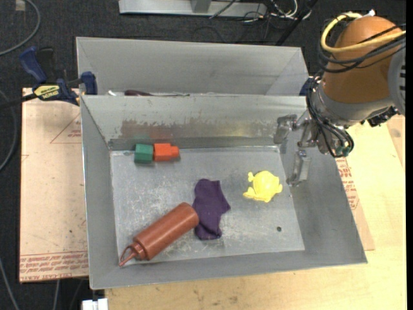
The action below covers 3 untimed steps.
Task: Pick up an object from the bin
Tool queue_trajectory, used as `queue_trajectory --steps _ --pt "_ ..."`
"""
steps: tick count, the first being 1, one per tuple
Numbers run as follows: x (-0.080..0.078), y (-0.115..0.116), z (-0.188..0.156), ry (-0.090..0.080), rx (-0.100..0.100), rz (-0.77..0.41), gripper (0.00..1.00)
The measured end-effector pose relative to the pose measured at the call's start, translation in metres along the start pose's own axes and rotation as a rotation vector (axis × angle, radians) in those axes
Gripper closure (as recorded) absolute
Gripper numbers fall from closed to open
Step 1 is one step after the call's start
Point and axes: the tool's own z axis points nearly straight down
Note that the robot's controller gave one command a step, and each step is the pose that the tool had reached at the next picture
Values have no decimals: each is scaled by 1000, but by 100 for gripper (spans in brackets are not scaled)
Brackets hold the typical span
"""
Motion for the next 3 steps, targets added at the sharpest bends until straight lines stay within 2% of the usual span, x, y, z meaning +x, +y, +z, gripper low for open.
queue_trajectory --steps 1,2,3 --pt "-1 0 -5 -7 1 -2 0" --pt "16 2 21 -13 2 -70 0" --pt "22 -8 79 -12 1 -78 0"
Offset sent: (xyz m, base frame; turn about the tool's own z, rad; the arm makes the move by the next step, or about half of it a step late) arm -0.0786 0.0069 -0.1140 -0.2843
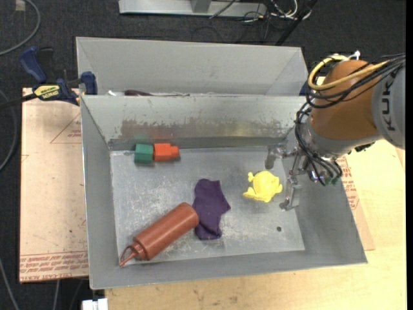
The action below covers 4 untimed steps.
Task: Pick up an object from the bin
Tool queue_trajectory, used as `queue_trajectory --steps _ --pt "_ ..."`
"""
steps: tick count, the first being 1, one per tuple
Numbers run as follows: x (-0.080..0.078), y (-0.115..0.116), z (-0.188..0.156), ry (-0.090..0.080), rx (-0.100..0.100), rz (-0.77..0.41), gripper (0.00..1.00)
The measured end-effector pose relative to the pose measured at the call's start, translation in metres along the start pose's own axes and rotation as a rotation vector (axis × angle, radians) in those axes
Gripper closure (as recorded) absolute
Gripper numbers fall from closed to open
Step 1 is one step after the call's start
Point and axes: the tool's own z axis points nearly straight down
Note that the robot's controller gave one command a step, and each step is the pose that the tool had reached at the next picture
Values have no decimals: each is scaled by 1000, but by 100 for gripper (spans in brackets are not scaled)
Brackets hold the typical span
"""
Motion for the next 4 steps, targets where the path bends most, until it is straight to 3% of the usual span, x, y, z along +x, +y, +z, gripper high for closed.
queue_trajectory --steps 1,2,4 --pt "-28 0 58 -7 1 150 0" --pt "-24 -17 77 -2 0 78 100" --pt "-31 -25 59 -2 -1 87 100"
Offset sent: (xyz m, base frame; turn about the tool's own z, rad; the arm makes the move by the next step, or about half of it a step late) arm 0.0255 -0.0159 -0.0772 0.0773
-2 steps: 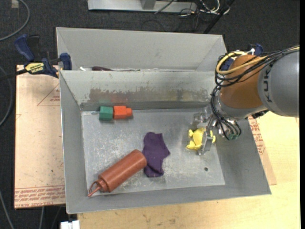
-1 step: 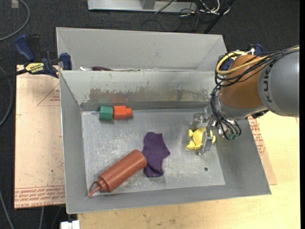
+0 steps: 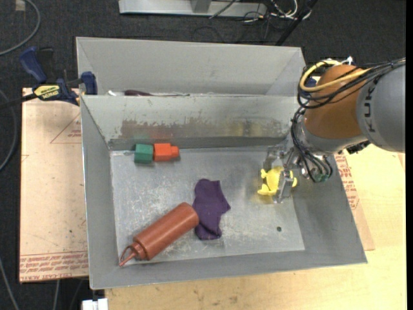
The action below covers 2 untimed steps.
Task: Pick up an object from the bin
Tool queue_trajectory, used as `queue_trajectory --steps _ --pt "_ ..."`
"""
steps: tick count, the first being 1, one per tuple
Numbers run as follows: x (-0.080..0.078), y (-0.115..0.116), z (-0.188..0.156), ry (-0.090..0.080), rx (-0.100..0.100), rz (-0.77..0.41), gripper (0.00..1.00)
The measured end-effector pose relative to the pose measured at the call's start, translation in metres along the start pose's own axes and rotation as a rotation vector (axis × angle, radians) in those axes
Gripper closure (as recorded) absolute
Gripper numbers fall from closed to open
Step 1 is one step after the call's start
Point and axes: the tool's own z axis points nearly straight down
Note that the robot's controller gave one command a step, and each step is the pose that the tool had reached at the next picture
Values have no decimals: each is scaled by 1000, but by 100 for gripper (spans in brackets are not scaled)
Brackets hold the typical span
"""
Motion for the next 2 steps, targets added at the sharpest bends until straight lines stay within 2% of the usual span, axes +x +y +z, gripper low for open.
queue_trajectory --steps 1,2 --pt "0 3 -49 3 -1 16 100" --pt "-4 -5 -89 -4 0 17 100"
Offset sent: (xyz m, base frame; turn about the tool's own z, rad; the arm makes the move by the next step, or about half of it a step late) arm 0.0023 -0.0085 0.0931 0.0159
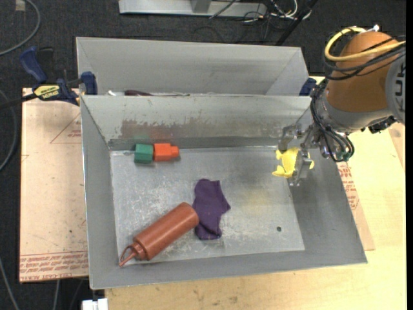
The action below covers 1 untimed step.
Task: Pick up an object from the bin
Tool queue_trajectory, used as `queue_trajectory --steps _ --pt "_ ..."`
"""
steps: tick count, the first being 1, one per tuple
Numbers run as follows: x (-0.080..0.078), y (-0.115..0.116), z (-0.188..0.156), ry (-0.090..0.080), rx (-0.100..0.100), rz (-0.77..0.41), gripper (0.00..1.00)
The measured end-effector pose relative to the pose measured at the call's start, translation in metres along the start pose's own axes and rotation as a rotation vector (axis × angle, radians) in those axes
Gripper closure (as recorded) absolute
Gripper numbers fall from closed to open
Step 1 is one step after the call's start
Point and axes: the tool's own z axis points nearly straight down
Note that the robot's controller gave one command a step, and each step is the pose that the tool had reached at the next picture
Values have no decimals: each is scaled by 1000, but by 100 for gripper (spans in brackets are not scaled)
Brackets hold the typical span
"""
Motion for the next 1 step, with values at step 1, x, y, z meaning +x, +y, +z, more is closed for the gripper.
queue_trajectory --steps 1 --pt "9 -1 -43 8 -1 -1 100"
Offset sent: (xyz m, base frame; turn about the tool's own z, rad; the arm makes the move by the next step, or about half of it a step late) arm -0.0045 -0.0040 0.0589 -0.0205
